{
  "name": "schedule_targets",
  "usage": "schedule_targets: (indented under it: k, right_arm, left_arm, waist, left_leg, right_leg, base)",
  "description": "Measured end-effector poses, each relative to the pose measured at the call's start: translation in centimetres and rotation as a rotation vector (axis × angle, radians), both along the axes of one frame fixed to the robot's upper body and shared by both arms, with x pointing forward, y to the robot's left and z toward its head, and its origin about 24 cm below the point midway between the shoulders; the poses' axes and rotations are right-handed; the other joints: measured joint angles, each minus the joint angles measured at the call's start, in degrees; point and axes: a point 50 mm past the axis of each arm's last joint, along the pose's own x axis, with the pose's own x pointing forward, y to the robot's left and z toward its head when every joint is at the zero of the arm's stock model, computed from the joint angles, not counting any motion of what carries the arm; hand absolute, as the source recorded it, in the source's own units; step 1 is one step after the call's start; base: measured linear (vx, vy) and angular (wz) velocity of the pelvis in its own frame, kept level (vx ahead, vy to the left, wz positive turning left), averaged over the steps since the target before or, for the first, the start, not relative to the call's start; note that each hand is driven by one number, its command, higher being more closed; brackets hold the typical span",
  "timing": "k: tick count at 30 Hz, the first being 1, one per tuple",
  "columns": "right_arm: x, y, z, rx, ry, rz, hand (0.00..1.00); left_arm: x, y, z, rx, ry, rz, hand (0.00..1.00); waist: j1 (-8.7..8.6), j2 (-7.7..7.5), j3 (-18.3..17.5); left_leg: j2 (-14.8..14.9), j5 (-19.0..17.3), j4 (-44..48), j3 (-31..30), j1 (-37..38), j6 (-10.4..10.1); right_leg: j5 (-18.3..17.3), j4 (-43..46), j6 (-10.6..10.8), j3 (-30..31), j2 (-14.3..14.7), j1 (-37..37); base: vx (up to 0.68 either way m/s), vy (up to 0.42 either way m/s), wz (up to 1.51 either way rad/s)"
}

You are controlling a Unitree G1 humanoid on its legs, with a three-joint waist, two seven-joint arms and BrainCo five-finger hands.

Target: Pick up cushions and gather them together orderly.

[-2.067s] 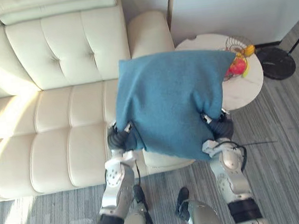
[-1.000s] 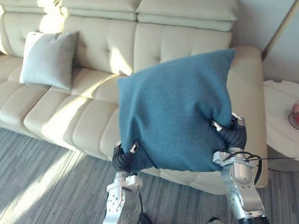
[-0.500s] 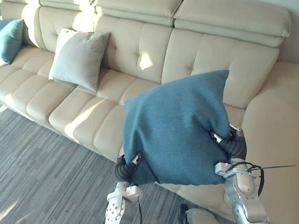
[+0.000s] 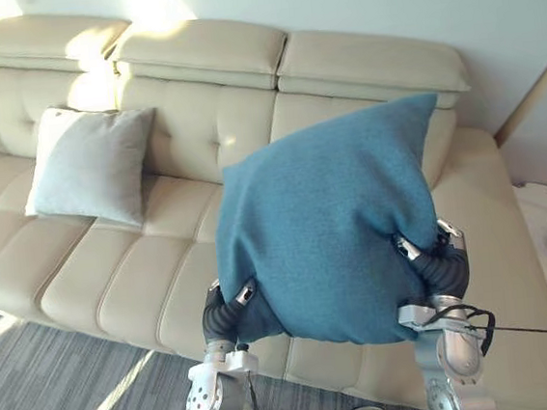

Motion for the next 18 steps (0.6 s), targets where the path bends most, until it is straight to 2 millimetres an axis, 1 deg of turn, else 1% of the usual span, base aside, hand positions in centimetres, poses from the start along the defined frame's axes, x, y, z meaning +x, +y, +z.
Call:
schedule_targets:
  k: [2, 3, 6, 9, 11, 13, 15, 18]
  right_arm:
    - [0.0, 0.0, -0.2, 0.000, 0.008, -0.001, 1.00]
    - [0.1, -0.1, -0.7, 0.000, 0.029, -0.003, 1.00]
    - [0.2, -0.2, -1.9, 0.001, 0.084, -0.009, 1.00]
    - [1.1, 0.0, -3.1, -0.002, 0.129, 0.004, 1.00]
    - [1.7, 0.0, -3.7, -0.008, 0.155, 0.014, 1.00]
    - [2.1, 0.1, -4.2, -0.017, 0.183, 0.026, 1.00]
    - [2.6, 0.1, -4.4, -0.028, 0.195, 0.035, 1.00]
    - [3.2, -0.1, -4.7, -0.057, 0.210, 0.047, 1.00]
  left_arm:
    - [0.0, 0.0, 0.0, 0.004, 0.002, -0.002, 1.00]
    - [-0.1, 0.1, -0.1, 0.007, 0.004, -0.003, 1.00]
    - [-0.1, 0.2, -0.2, 0.015, 0.009, -0.005, 1.00]
    - [-0.2, 0.6, -0.6, 0.035, 0.027, -0.003, 1.00]
    - [-0.1, 0.9, -0.6, 0.041, 0.025, 0.008, 1.00]
    - [-0.1, 1.1, -0.6, 0.059, 0.022, 0.020, 1.00]
    - [0.2, 1.3, -0.6, 0.078, 0.018, 0.022, 1.00]
    - [1.3, 1.2, -0.4, 0.105, -0.007, 0.015, 1.00]
  waist:
    - [-0.22, -0.31, -0.20]
    - [-0.25, -0.40, -0.29]
    - [-0.36, -0.57, -1.28]
    - [-0.31, 0.18, -1.77]
    - [-0.45, 0.34, -1.77]
    - [-0.42, 0.47, -1.71]
    - [-0.54, 0.94, -1.42]
    - [-0.61, 1.72, -0.82]
  left_leg:
    - [-0.46, -0.10, -1.33, 1.54, 0.70, 0.18]
    - [-0.49, -0.10, -2.29, 2.69, 1.50, 0.22]
    - [-0.07, -0.37, -3.11, 5.78, 1.56, 0.12]
    - [0.74, -1.28, -3.08, 8.77, 0.85, -0.47]
    - [0.89, -1.23, -2.92, 9.48, 0.14, -0.16]
    - [1.14, -1.20, -2.60, 9.49, -0.53, -0.07]
    - [1.11, -1.20, -2.96, 9.16, -0.92, -0.06]
    - [0.69, -0.74, -3.03, 7.52, -2.27, 0.40]
  right_leg:
    - [1.11, -1.61, 0.48, 1.04, -0.51, -0.43]
    - [1.88, -2.70, 0.17, 1.91, -0.54, -0.56]
    - [2.62, -4.86, 1.23, 4.52, -0.40, -2.56]
    - [4.20, -5.87, 0.70, 8.69, 0.89, -5.86]
    - [6.31, -7.24, 0.54, 10.36, 1.42, -7.17]
    - [9.40, -9.00, 1.36, 9.91, 1.75, -8.21]
    - [10.96, -10.34, 1.22, 8.61, 1.60, -8.41]
    - [11.62, -10.63, 1.06, 5.51, 1.08, -8.53]
  base:
    - [-0.04, 0.130, -0.59]
    - [-0.07, 0.049, -0.62]
    - [-0.08, -0.007, -0.67]
    - [-0.07, -0.018, -0.82]
    - [-0.02, -0.001, -0.69]
    - [0.00, -0.003, -0.52]
    - [-0.01, -0.011, -0.22]
    - [-0.04, -0.016, 0.23]
